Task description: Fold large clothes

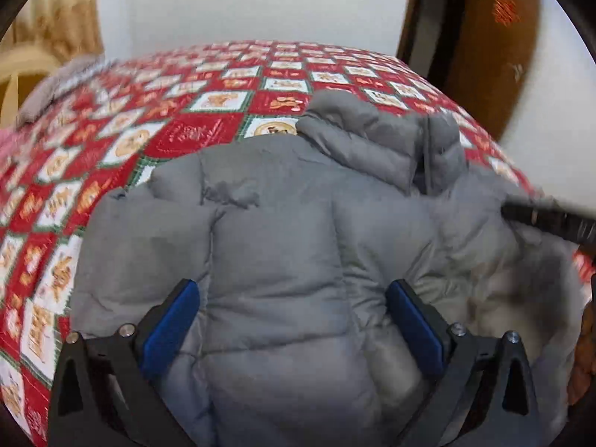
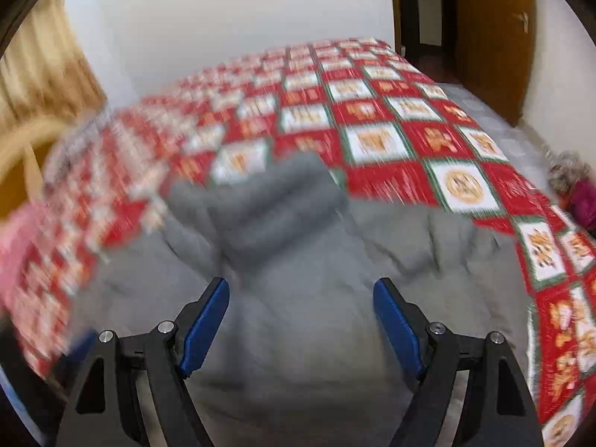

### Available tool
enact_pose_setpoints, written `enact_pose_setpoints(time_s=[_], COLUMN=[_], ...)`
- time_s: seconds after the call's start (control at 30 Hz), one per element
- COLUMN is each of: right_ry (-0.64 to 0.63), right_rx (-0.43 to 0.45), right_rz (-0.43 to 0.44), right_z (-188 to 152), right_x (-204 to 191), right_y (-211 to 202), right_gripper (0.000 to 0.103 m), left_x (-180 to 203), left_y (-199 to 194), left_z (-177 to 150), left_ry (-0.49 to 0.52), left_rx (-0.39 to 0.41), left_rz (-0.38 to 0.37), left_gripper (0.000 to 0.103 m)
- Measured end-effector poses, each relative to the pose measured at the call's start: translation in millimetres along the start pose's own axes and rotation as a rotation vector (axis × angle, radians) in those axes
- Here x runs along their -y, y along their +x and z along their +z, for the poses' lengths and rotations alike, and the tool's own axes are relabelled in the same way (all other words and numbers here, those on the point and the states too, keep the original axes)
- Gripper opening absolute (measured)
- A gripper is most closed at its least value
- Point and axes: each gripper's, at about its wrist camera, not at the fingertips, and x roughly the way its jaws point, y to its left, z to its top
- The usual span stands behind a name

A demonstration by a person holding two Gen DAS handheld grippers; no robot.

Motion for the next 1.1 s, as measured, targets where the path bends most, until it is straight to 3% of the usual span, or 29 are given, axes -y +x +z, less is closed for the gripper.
enact_pose_setpoints(time_s=[0.07, 0.1, 0.13, 0.23, 0.3, 0.4, 0.47, 0.53, 0.67, 0.77, 0.93, 1.0, 1.03, 1.07, 1.1], right_ry=[0.000, -0.011, -0.047, -0.086, -0.055, 0.032, 0.107, 0.169, 0.286, 0.302, 0.288, 0.255, 0.236, 0.218, 0.196], right_rx=[-0.050, -0.033, -0.005, -0.044, -0.054, 0.059, 0.070, 0.020, -0.069, -0.153, -0.214, -0.212, -0.213, -0.215, -0.207], right_rz=[0.024, 0.041, 0.029, 0.000, -0.007, 0.025, 0.042, 0.078, 0.067, 0.037, 0.027, 0.009, 0.008, 0.008, -0.005], right_z=[-26.9, -39.9, -46.1, -47.4, -33.2, 5.4, 40.5, 72.0, 108.9, 115.4, 106.5, 97.9, 94.0, 89.1, 81.3], right_x=[13.1, 18.0, 17.0, 11.3, 11.4, 12.4, 9.5, 4.4, -5.9, -14.0, -8.6, -1.6, 1.5, 5.9, 10.2], right_y=[14.9, 15.7, 11.6, 7.9, -1.8, -26.4, -25.6, -7.6, 38.6, 70.3, 78.0, 63.6, 57.4, 50.3, 42.3], right_gripper=[0.080, 0.080, 0.080, 0.080, 0.080, 0.080, 0.081, 0.083, 0.083, 0.083, 0.083, 0.070, 0.053, 0.043, 0.041], left_x=[-0.9, -1.5, -1.1, -2.7, -5.0, -9.3, -15.4, -22.6, -38.6, -46.1, -53.7, -54.1, -53.5, -53.9, -53.7], left_y=[-6.2, -8.5, -8.1, -5.6, -4.8, -6.3, -12.4, -18.8, -31.8, -26.2, -22.8, -23.1, -23.7, -24.6, -25.4], left_z=[-4.8, -8.2, -9.9, -12.9, -12.6, -12.4, -13.7, -14.8, -16.3, -13.4, -13.2, -13.9, -13.6, -14.6, -14.4], left_ry=[0.036, 0.056, 0.067, 0.073, 0.058, 0.026, -0.014, -0.056, -0.138, -0.176, -0.215, -0.216, -0.215, -0.215, -0.215], left_rx=[0.023, 0.034, 0.037, 0.031, 0.033, 0.059, 0.090, 0.125, 0.211, 0.198, 0.189, 0.188, 0.190, 0.192, 0.195], left_rz=[-0.013, -0.018, -0.017, -0.028, -0.027, -0.029, -0.043, -0.079, -0.153, -0.185, -0.223, -0.226, -0.225, -0.226, -0.226], left_gripper=[0.103, 0.103, 0.103, 0.103, 0.103, 0.103, 0.103, 0.103, 0.103, 0.103, 0.103, 0.103, 0.103, 0.103, 0.103])
